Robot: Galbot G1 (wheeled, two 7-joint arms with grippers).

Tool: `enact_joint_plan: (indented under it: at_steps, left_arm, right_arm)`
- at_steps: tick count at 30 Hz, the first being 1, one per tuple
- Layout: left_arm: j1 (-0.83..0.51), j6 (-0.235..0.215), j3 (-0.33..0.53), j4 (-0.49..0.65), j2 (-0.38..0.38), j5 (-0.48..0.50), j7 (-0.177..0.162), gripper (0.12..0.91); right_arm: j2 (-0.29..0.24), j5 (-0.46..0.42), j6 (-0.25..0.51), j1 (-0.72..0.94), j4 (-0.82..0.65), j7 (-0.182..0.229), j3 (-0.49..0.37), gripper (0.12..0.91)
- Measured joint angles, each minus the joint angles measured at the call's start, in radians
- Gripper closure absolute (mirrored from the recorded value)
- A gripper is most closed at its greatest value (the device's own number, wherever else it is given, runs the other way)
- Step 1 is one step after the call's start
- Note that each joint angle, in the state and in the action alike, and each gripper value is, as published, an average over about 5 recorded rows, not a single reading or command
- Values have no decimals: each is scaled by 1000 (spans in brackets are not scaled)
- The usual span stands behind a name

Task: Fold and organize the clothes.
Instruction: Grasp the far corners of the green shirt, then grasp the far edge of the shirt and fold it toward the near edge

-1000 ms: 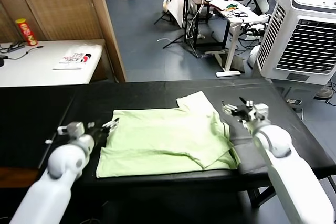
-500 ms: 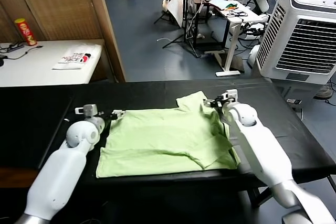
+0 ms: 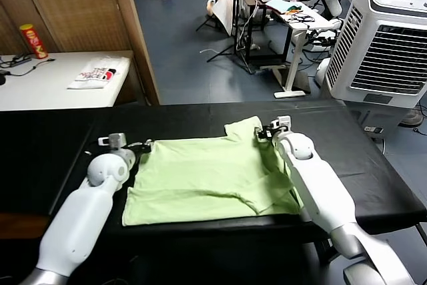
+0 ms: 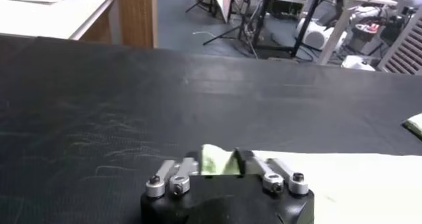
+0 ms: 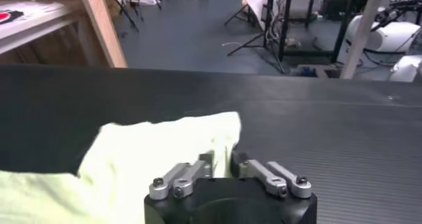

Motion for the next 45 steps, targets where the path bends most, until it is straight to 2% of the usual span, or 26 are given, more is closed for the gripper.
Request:
enact_joint_plan:
  at_steps: [8,18,21,30,38,45]
  left_arm:
    - [16,-34,-23,-42,1,44,5,902]
    - [130,-49,-81,-214,44,82,11,902]
    - [186,-51,-99,-278,57,83,10,902]
    - [352,-47,-152,-456,87,108,-5,902]
    - [459,-48,-196,-552,96,140,-4,902]
    - [549,-52,-219,-600,88,181,-2,902]
  right_arm:
    - [-49,17,77,-56,89,-18,40,903]
    - [-178,116,100,-221,372,-43,105,903]
    - [-217,123,79,-272,456,-34,120,903]
    - [-301,132,-41,-431,676,44,164,903]
    - [-318,139,-116,-540,790,58,183,903]
    - [-326,130,-151,-588,822,69,186,903]
